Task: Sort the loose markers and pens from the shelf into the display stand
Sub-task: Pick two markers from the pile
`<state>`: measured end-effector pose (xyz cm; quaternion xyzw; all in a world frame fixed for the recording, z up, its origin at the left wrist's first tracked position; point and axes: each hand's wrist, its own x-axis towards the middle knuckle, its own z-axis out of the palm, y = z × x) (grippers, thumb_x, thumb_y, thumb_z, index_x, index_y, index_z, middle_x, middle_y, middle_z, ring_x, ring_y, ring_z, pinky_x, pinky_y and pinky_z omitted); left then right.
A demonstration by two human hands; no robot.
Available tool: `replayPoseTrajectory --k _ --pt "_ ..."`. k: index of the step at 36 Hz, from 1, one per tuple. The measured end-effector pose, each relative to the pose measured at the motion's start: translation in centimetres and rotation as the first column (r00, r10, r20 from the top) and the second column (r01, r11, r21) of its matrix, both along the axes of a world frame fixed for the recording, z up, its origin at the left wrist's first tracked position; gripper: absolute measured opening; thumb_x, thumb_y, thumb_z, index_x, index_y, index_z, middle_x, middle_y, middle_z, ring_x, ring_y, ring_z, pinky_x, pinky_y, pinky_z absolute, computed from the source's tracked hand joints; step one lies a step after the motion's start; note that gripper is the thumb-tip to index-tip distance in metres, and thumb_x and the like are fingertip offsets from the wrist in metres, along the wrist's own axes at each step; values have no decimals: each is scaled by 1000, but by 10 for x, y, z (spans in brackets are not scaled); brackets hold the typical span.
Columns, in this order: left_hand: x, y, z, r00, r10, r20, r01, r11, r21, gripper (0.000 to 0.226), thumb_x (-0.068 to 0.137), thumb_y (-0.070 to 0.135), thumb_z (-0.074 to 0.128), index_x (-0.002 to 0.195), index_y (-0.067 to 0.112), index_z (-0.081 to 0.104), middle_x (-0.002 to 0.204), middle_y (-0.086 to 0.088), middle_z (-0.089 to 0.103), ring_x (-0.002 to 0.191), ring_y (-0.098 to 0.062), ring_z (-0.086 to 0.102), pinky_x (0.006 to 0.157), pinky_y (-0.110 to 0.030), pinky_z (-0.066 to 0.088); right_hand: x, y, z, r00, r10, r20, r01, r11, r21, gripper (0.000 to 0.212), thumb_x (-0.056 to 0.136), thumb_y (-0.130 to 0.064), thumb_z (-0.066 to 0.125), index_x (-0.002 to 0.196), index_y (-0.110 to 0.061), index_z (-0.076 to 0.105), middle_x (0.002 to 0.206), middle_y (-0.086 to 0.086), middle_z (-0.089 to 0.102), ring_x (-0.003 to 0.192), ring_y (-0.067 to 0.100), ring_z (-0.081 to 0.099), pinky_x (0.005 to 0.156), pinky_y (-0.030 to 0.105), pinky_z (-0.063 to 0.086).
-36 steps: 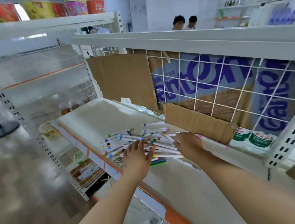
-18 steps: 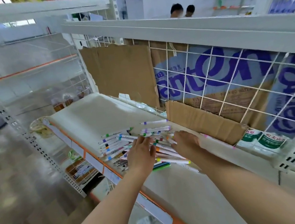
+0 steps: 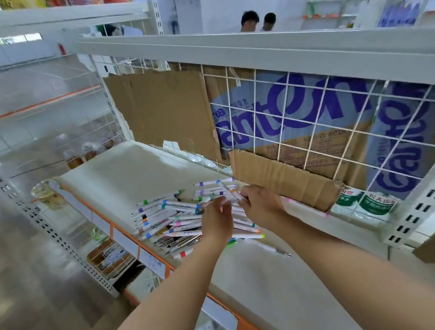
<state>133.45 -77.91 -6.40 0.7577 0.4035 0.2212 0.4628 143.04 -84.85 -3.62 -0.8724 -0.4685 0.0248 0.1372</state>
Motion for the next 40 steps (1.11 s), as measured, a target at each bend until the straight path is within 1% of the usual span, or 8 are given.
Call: replayPoseTrajectory --k 4,8,11,14,22,26,30,40 --pt "12 -10 6 957 168 237 -71 927 -369 23 96 6 44 82 8 62 80 -13 61 81 -25 54 75 -33 38 -1 -15 -1 998 51 -38 -50 998 48 21 99 -34 43 94 -17 56 101 4 60 97 26 57 68 29 35" --pt "14 -22 16 934 195 300 -51 903 -427 29 96 4 46 70 15 55 68 -4 58 69 -19 51 75 -32 40 -1 -33 1 995 51 -88 -41 993 108 28 100 -34 41 98 -14 61 102 8 61 97 27 57 67 29 32" --pt "12 -28 14 929 209 305 -100 937 -336 26 95 8 49 71 16 55 70 -7 59 70 -23 54 77 -39 47 1 -49 4 997 -15 -81 29 983 180 25 100 -29 42 100 -10 58 103 11 62 96 31 57 65 32 33" --pt "11 -34 10 963 150 222 -130 986 -102 25 95 16 48 71 19 51 75 -9 59 76 -30 58 76 -44 50 5 -64 6 991 -109 -76 123 971 204 28 101 -30 37 117 -12 53 107 13 63 97 34 59 67 31 36" --pt "11 -46 17 1000 3 13 -7 945 326 23 99 22 40 79 12 45 74 -8 49 70 -26 44 53 -33 21 8 -112 7 951 -307 -37 308 933 188 36 104 -29 30 133 -12 37 106 17 64 93 35 62 64 32 36" --pt "12 -50 15 999 -54 2 50 923 380 22 101 26 38 83 14 44 75 -5 49 73 -25 45 57 -33 23 8 -136 5 910 -411 -56 414 889 195 42 102 -20 33 142 -11 26 102 18 64 90 36 62 70 36 43" --pt "15 -52 13 990 -142 10 128 921 367 24 100 27 37 87 11 49 80 -8 53 76 -28 50 59 -34 30 5 -155 9 847 -523 -89 529 819 220 39 98 -11 35 137 -10 32 106 17 63 94 34 61 68 33 41" --pt "26 -76 10 930 -366 15 330 856 398 24 100 19 40 103 1 55 92 -18 57 76 -30 48 60 -32 27 -31 -208 10 629 -777 -13 739 592 322 27 100 -26 37 121 -12 47 108 10 63 97 32 59 63 31 32"
